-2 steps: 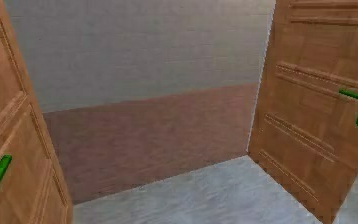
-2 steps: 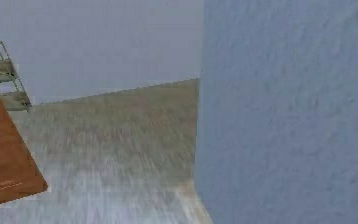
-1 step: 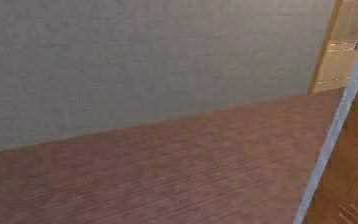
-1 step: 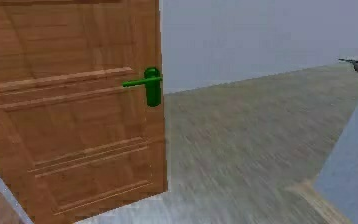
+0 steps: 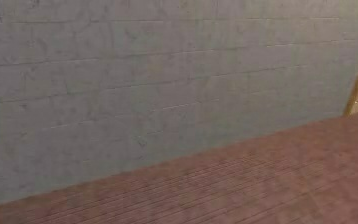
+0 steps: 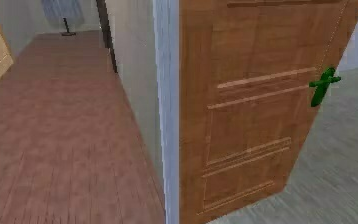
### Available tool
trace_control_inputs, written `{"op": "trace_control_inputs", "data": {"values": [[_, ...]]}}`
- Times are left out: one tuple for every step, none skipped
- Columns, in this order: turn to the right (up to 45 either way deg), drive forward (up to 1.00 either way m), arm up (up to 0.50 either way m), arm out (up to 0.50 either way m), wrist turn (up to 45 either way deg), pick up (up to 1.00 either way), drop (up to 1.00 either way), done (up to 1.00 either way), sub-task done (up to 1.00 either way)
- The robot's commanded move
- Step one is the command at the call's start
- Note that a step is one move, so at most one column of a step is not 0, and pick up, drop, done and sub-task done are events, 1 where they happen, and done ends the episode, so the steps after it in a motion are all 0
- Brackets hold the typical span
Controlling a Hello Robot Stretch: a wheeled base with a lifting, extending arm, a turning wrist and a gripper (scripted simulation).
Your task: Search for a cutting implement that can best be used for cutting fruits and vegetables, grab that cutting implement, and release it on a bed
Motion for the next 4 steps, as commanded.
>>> {"op": "trace_control_inputs", "data": {"values": [[30.0, 0.0, 0.0, 0.0, 0.0, 0.0, 0.0, 0.0, 0.0], [0.0, 0.5, 0.0, 0.0, 0.0, 0.0, 0.0, 0.0, 0.0], [36.0, 0.0, 0.0, 0.0, 0.0, 0.0, 0.0, 0.0, 0.0], [0.0, 1.0, 0.0, 0.0, 0.0, 0.0, 0.0, 0.0, 0.0]]}}
